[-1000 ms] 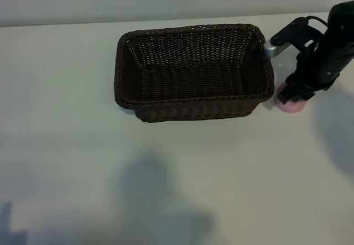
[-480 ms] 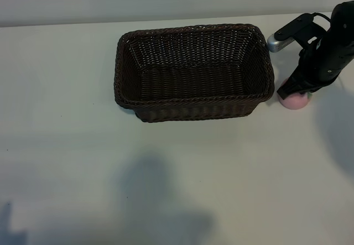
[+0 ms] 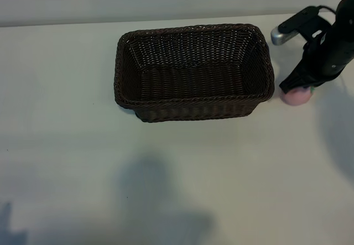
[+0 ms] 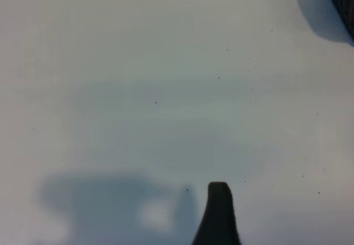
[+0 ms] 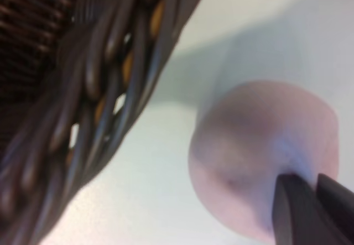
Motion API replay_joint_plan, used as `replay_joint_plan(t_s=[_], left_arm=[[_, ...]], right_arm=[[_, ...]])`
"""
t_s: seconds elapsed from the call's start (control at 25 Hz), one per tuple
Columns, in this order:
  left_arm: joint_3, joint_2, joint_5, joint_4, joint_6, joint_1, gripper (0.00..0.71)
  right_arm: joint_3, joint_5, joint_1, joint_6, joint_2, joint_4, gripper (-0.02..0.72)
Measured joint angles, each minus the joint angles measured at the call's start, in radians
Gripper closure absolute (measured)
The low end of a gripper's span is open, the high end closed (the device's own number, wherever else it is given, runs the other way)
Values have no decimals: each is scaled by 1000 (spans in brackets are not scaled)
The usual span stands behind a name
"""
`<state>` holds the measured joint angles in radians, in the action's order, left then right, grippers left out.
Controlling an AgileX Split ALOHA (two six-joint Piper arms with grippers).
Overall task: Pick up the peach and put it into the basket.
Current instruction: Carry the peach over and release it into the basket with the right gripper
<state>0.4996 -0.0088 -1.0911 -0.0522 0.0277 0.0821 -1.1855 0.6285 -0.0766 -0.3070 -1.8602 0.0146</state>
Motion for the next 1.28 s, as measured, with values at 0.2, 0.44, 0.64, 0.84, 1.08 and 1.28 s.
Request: replay_joint_plan(t_s=[0.2,0.44,0.64,0.84,1.08,1.28], left_arm=[[0,0,0,0,0,0,114],[0,0,0,0,0,0,114],[0,0,0,0,0,0,115],[0,0,0,0,0,0,115],[0,0,0,0,0,0,116],[0,0,0,1,0,0,116]], right_arm=[[0,6,0,7,64,2,663],[0,15,0,8,167,3,663],[-46,71,-3,10,239,-15,663],[-162,172,-59,11,249,-35,663],[-260,203,-195,11,241,-92,663],[-314,202,-276,10,169,-116,663]])
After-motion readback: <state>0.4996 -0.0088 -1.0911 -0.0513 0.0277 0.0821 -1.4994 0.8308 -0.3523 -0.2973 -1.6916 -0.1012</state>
